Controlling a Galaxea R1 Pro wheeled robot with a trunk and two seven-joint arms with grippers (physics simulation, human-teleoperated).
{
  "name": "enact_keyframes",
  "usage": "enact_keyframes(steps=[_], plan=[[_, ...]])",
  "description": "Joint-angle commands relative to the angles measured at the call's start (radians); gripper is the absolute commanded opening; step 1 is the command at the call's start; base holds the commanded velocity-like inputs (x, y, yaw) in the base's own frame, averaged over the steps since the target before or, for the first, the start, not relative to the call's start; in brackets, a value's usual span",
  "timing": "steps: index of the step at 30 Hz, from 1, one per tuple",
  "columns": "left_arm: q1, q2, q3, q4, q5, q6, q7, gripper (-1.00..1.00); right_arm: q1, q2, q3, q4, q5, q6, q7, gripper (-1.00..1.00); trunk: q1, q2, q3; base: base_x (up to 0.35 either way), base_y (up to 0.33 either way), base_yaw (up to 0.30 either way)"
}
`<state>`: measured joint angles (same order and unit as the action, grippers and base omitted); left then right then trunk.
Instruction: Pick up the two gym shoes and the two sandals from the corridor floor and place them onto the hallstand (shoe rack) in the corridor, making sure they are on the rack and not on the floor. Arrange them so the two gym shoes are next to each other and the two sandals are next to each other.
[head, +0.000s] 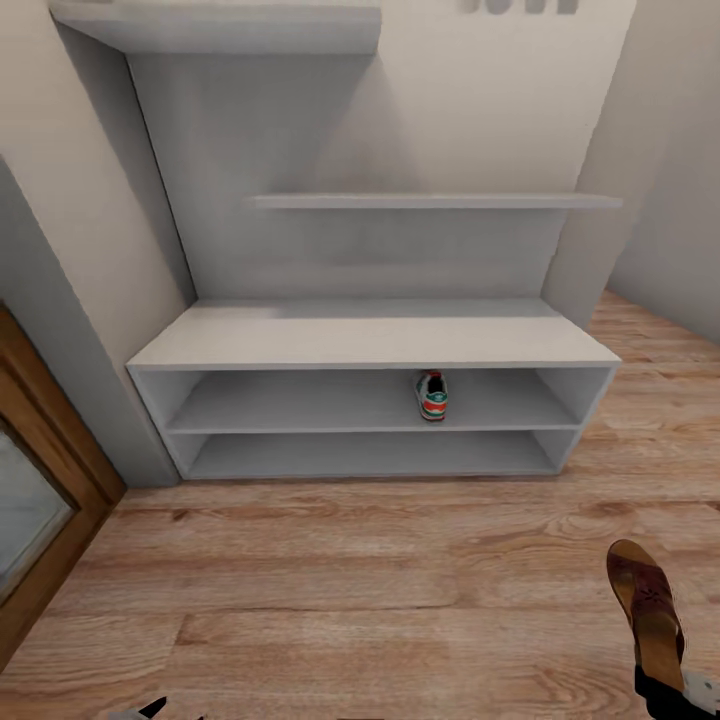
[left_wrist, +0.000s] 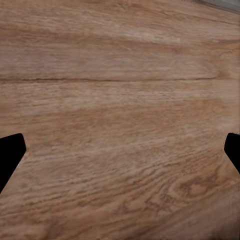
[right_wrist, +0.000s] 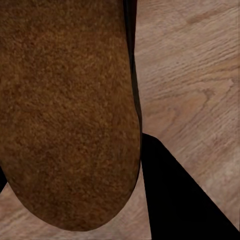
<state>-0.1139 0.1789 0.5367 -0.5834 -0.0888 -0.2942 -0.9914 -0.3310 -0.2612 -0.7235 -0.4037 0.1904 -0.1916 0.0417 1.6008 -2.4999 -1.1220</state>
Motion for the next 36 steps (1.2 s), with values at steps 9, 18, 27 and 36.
enact_keyframes(steps=[9,18,27,36], plan=[[-0.001,-0.003,0.006,0.0,-0.009,-0.005,-0.005,1.0,-0.002,0.0,-0.009,0.002,0.006,-0.006,0.004,-1.0,0.0,0.0,-0.001,-0.027,0.303,0.0],[-0.001,-0.007,0.006,-0.001,-0.009,-0.006,-0.006,1.0,-0.001,0.0,-0.008,0.002,0.007,-0.006,0.004,-1.0,0.0,0.0,-0.001,0.0,0.303,0.0],[-0.001,-0.011,0.007,-0.002,-0.009,-0.008,-0.006,1.0,-0.001,0.0,-0.009,0.0,0.006,-0.006,0.006,-1.0,0.0,0.0,-0.001,0.0,0.289,0.0],[-0.002,-0.011,0.009,-0.011,-0.009,-0.005,-0.005,1.0,0.0,0.036,-0.008,-0.004,0.006,-0.005,0.003,-1.0,0.0,0.0,-0.001,-0.107,0.206,0.0]])
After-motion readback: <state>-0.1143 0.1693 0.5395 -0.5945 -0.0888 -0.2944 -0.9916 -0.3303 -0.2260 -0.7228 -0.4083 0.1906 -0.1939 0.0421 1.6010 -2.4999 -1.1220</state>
